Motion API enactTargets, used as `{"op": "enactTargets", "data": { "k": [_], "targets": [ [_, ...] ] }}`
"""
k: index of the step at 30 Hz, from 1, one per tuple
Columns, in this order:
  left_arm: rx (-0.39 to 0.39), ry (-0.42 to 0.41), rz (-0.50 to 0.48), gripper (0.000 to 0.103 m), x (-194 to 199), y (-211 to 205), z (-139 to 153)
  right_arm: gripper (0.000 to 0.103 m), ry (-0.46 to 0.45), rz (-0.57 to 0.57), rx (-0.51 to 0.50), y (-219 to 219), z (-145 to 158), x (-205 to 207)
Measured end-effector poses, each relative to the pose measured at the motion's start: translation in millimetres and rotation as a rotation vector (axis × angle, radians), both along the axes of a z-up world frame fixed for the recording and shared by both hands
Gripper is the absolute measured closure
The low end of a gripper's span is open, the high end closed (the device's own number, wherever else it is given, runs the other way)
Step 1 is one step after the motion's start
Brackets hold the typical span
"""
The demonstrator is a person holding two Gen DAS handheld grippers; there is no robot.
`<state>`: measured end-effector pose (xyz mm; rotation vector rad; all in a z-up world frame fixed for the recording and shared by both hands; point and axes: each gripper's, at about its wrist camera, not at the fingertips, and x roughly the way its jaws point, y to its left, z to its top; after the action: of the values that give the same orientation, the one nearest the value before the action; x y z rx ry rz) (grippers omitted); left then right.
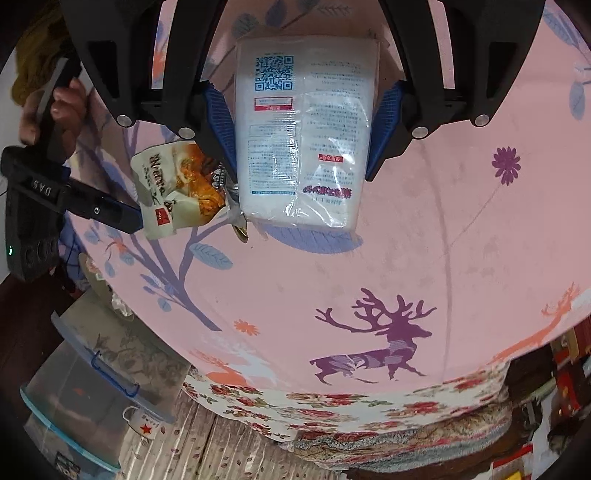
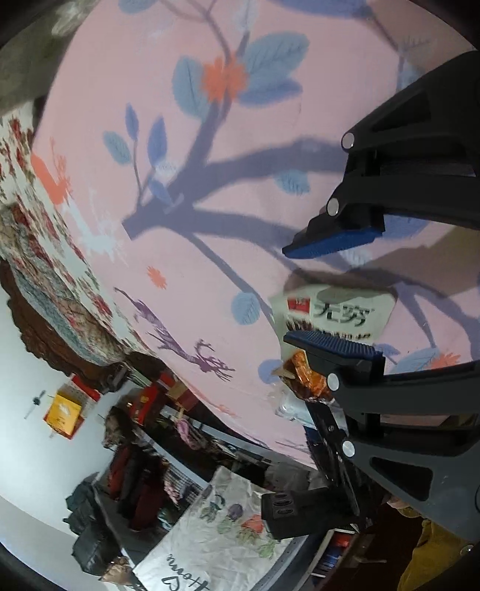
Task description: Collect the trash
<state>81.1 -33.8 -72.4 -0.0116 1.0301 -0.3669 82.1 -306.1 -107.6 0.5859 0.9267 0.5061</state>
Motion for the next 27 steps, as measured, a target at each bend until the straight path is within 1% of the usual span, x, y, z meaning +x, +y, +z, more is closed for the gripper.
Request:
{"op": "enactTargets", "data": {
  "k": [1,2,3,4,5,6,7,9,11,15,17,18,20,23,24,27],
  "targets": [
    [0.006,-0.005,-0.001,0.043,0,-1,0,0.072,0.008,0.019,0.007,4,-1,2],
    [0.021,-0.016,0.003,0.046,0,-2,0,0.073,0.019,0.036,0.009,7,-2,3],
    [0.034,-0.024,0.008,0.046,0,-2,-1,0.078,0.011,0.034,-0.007,10,-1,1],
    [0.035,-0.028,0.015,0.047,1,0,0,0.088,0.011,0.037,-0.014,11,-1,1],
    [0.024,-0.026,0.022,0.047,2,4,1,0.091,0.016,0.035,0.010,8,-2,-1],
    [0.007,-0.021,0.024,0.047,4,8,2,0.098,0.023,0.023,0.052,3,-3,-2],
    [-0.015,-0.016,0.023,0.047,6,10,5,0.099,0.023,-0.003,0.083,-5,-3,-3],
    [-0.015,-0.026,0.012,0.047,9,8,11,0.100,0.007,-0.057,0.089,-19,0,-5],
    [-0.019,-0.036,-0.014,0.047,15,-1,18,0.100,-0.003,-0.102,0.101,-34,2,-7],
    [-0.056,-0.022,-0.069,0.047,31,-28,32,0.100,-0.043,-0.218,0.140,-79,10,-12],
    [-0.077,-0.015,-0.122,0.047,41,-55,41,0.100,-0.064,-0.270,0.161,-101,14,-16],
    [-0.083,-0.012,-0.151,0.047,45,-70,44,0.100,-0.079,-0.315,0.173,-120,17,-19],
    [-0.085,-0.009,-0.208,0.047,53,-100,49,0.100,-0.096,-0.382,0.189,-148,19,-25],
    [-0.089,0.001,-0.314,0.047,66,-158,56,0.100,-0.128,-0.481,0.186,-187,26,-33],
    [-0.088,0.003,-0.356,0.047,72,-184,58,0.100,-0.141,-0.522,0.183,-204,29,-36],
    [-0.096,0.008,-0.439,0.046,88,-242,62,0.100,-0.171,-0.665,0.185,-260,34,-45]
  ]
}}
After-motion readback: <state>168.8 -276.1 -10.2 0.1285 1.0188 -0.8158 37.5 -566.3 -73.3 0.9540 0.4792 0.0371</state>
